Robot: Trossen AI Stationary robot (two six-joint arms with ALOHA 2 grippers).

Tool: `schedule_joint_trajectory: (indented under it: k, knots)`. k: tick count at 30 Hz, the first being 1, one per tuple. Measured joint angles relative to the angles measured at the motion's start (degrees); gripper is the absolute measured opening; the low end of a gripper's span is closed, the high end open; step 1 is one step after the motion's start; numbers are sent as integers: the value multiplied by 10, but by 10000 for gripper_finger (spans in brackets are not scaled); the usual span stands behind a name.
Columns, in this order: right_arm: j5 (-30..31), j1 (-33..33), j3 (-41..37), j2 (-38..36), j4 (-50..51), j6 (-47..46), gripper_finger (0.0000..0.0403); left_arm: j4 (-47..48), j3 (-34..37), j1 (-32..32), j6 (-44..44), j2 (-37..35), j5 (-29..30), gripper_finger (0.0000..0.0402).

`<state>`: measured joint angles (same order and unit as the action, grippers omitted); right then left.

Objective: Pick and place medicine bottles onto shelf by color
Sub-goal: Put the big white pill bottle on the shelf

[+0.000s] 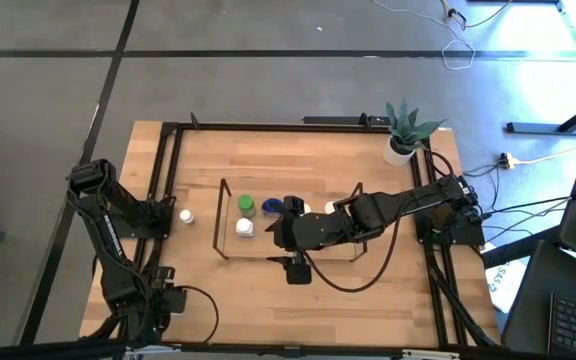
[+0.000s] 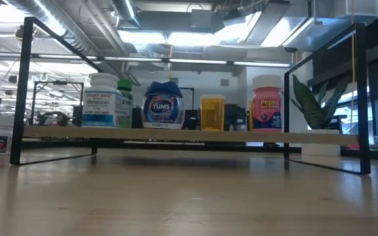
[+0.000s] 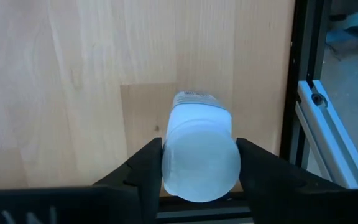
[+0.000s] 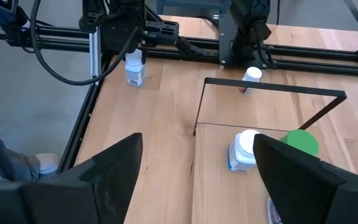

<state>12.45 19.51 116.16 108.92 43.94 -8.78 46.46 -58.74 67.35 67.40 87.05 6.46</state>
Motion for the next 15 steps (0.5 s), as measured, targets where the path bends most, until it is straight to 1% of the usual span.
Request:
schedule_joint_trajectory:
  k: [3, 8, 15]
  knots:
    - [0, 0, 0, 0, 0, -2, 307, -1, 0, 0, 6, 0, 0, 160]
    - [0, 0, 0, 0, 0, -2, 307, -2, -5, 0, 16, 0, -6, 160]
    - [0, 0, 0, 0, 0, 0, 307, 17, -47, -8, 30, 0, -7, 159]
